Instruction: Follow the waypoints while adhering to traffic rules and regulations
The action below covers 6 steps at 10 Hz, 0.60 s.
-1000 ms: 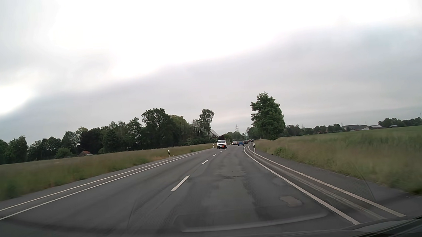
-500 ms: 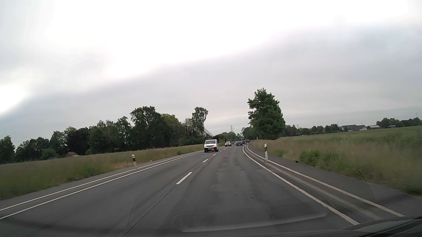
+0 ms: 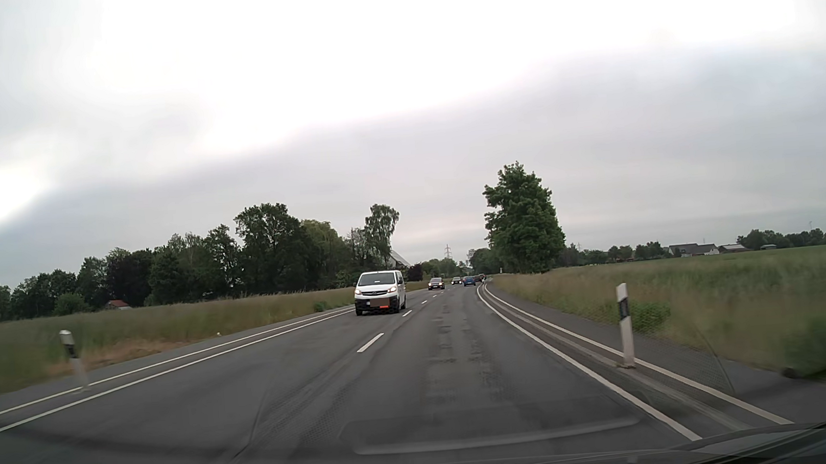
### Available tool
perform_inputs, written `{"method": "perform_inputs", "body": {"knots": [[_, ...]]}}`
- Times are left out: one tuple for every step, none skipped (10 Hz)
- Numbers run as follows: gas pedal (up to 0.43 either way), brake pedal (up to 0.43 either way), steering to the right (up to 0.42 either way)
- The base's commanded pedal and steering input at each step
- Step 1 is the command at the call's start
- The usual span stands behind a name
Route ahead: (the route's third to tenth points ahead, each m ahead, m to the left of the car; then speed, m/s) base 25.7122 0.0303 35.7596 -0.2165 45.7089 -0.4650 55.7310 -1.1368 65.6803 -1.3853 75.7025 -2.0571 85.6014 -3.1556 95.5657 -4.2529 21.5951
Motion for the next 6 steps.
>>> {"method": "perform_inputs", "body": {"knots": [[0.28,0.0,0.005],[0.28,0.0,0.005],[0.28,0.0,0.004],[0.28,0.0,0.006],[0.28,0.0,0.009],[0.268,0.0,0.011]]}}
